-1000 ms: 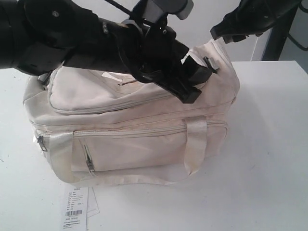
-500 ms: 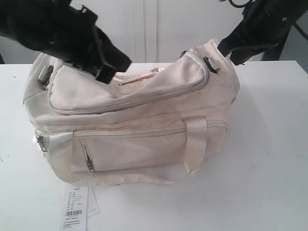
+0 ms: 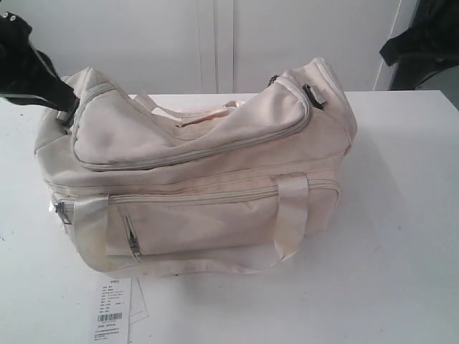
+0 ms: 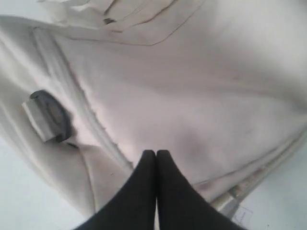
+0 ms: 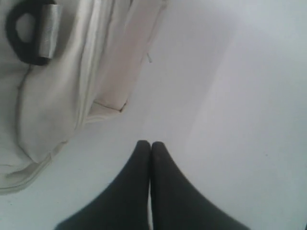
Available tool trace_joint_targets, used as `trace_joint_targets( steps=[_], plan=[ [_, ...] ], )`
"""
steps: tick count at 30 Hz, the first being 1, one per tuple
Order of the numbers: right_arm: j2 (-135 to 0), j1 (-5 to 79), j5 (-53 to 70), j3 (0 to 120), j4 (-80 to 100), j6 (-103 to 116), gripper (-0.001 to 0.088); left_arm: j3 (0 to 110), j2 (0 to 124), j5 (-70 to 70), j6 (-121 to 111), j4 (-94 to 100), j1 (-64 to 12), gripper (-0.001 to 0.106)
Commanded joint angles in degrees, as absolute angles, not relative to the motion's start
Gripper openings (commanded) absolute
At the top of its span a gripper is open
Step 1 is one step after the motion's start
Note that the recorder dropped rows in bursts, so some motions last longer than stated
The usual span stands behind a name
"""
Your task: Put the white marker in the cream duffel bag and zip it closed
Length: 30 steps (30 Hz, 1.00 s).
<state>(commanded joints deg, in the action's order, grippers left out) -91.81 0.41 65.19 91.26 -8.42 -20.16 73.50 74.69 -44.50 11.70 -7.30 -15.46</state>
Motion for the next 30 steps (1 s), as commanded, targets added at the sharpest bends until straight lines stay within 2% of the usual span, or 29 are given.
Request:
trace_joint_targets(
  steps=[8,13,30],
  plan=[
    [-88.8,-1.9,63.3,91.0,-8.0,-18.8,0.0,73.5,74.7,-46.3,0.8,5.7,-11.5,0.0],
    [-84.4,-2.3,57.4,86.8,-8.0,-18.3,0.0,72.3,74.2,-45.6,-0.7,6.2,-9.8,0.0],
    [-64.6,-2.3,32.9,68.0,-10.9,-17.8,0.0,56.5,58.7,-23.7,-4.5,6.3,-9.8,0.0]
  ],
)
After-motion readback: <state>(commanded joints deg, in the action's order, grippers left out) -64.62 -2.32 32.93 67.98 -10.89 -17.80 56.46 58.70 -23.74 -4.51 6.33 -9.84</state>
